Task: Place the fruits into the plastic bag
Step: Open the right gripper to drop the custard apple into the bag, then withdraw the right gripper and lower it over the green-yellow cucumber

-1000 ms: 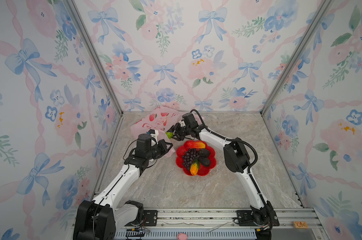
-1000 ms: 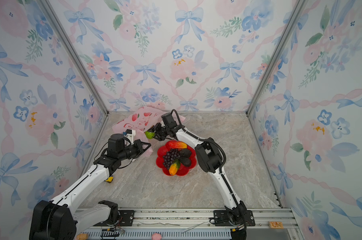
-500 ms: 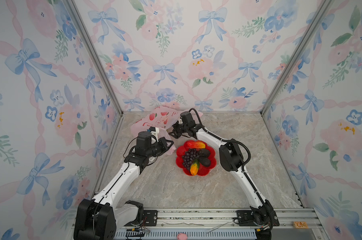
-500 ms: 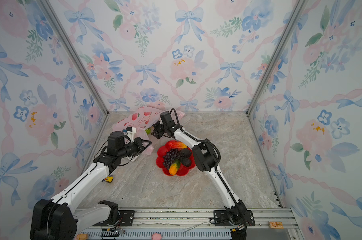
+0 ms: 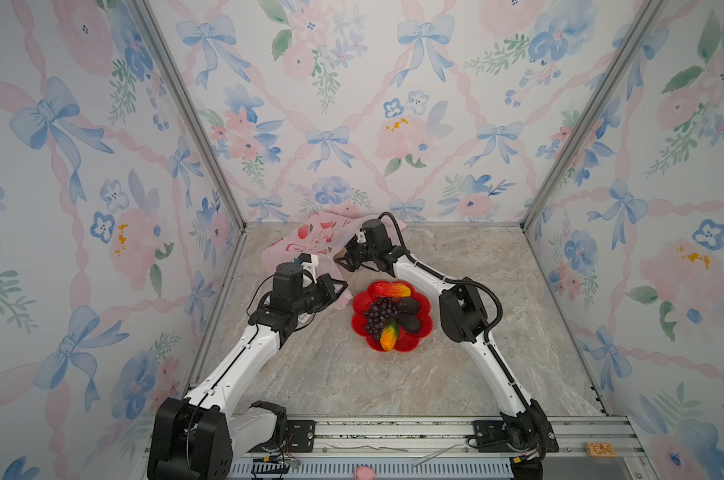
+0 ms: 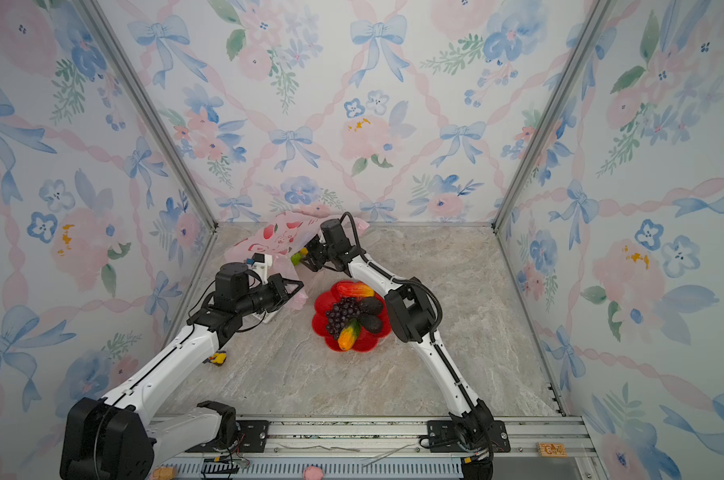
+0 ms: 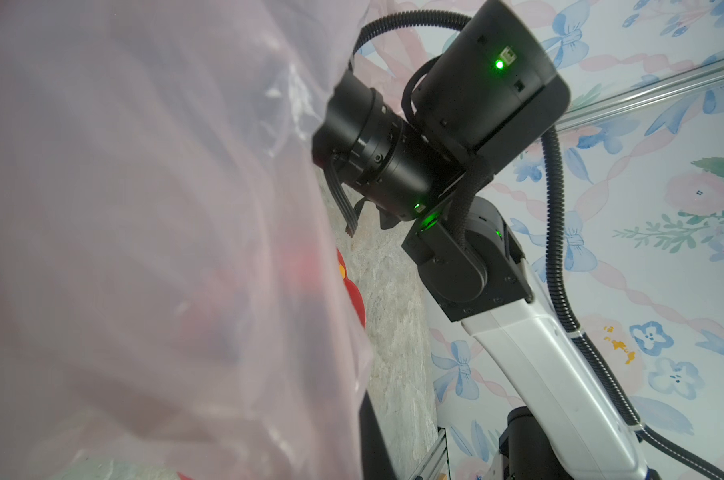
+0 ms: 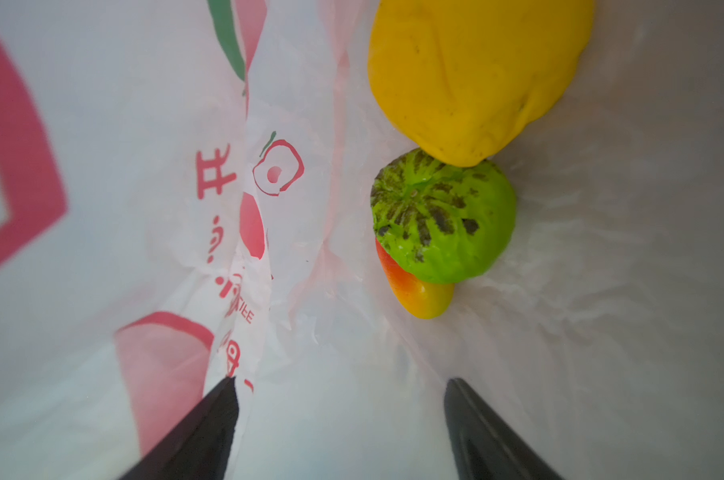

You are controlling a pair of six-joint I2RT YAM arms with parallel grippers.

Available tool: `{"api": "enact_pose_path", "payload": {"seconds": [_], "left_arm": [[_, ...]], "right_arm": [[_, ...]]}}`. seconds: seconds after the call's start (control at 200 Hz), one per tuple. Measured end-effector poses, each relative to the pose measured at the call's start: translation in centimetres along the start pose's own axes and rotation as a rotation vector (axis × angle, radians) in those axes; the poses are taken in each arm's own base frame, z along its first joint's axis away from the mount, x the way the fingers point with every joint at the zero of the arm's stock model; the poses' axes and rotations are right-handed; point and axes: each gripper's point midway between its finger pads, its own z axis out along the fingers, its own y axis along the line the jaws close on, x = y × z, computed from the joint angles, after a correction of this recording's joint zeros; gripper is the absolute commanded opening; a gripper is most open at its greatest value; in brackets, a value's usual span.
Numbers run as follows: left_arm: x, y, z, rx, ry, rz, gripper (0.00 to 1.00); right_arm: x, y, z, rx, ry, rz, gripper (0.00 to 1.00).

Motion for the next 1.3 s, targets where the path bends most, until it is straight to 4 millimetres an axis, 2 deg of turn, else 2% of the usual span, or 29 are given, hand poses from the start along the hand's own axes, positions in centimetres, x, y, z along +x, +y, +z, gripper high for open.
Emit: {"api": "enact_pose_path", "payload": {"seconds": [0.125, 0.25, 0.455, 0.49, 0.51, 0.53, 0.625, 1.03, 1.155, 1.3], "left_arm": [[-0.2, -0.2, 0.0, 0.012, -0.01, -0.003, 0.0], [0.1, 0.4, 0.1, 0.004, -0.007, -0.014, 0.0], [0.3, 0.8, 0.2, 0.001, -0.006, -0.02, 0.0], [0.4, 0.8, 0.2, 0.0, -0.006, -0.021, 0.0], [0.4, 0.8, 0.2, 0.0, -0.005, -0.021, 0.0], [0.4, 0.8, 0.2, 0.0, -0.005, -0.022, 0.0], [0.5, 1.0, 0.3, -0.002, -0.004, -0.024, 0.0], [0.7, 1.5, 0.3, -0.011, -0.003, -0.03, 0.0], [1.0, 2.0, 0.3, -0.023, -0.001, -0.036, 0.0], [1.5, 2.7, 0.3, -0.034, 0.006, -0.043, 0.0]], "right_arm": [[0.2, -0.9, -1.0, 0.041, 0.016, -0.009, 0.81], [0.6, -0.6, -3.2, 0.085, 0.029, -0.042, 0.81], [1.7, 2.2, -8.4, 0.121, 0.034, -0.157, 0.85], [1.9, 2.6, -9.3, 0.129, 0.035, -0.174, 0.9], [2.0, 2.8, -9.9, 0.135, 0.035, -0.184, 0.99], [2.1, 3.0, -10.3, 0.138, 0.036, -0.2, 0.96], [2.7, 3.1, -12.9, 0.185, 0.035, -0.242, 0.96], [7.0, -2.0, -23.4, 0.589, 0.128, -0.409, 0.96], [9.6, -4.5, -25.8, 0.713, 0.229, -0.436, 0.97], [13.8, -7.9, -27.0, 0.853, 0.378, -0.457, 0.97]]}}
